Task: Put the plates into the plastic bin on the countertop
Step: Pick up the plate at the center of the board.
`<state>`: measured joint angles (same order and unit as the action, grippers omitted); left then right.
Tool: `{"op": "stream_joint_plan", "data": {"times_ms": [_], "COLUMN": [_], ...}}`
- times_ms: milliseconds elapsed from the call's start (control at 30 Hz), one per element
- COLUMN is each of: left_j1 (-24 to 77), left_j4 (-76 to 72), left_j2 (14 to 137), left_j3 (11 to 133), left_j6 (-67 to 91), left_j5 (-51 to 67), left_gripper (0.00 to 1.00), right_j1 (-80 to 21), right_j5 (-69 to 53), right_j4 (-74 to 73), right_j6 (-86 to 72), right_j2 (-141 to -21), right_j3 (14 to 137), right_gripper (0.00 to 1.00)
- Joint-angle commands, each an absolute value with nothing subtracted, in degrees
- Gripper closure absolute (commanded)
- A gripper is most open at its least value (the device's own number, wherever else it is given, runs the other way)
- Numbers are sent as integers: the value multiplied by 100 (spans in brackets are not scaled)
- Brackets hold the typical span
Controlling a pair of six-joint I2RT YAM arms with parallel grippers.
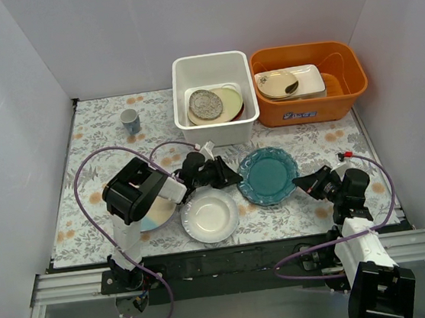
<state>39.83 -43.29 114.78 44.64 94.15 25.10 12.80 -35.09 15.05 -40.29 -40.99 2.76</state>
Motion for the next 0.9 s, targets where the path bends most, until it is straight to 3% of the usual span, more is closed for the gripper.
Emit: {"op": "stream_joint_plan", "data": {"times_ms": [0, 167, 500, 700, 867], "left_j1": [4315, 4333, 4421, 4456, 4474], "left_j4": [-5782, -6407, -6811, -7392, -7400], "left_j2": [11083, 11294, 11575, 11628, 11698], "left_j3": [4395, 4570, 5001, 5106, 5300], "left_j6": [9852, 10107, 10362, 10494, 10485], "left_j5": [3384, 3559, 3709, 4007, 4139], "left_gripper": [78, 69, 65, 55, 55], "right_j1": [1213, 1213, 1213, 1230, 1239], "right_j5": [-4043, -4157, -4289, -4570, -4842], "right_j4": [2048, 2188, 2364, 2758, 3172], "right_j6": [-3973, -4034, -4087, -4201, -4394], "right_j2": [-4087, -4104, -4157, -4306, -4430], "right_j3": [-431, -466, -483, -536, -624], "right_gripper": [99, 99, 99, 99, 99]}}
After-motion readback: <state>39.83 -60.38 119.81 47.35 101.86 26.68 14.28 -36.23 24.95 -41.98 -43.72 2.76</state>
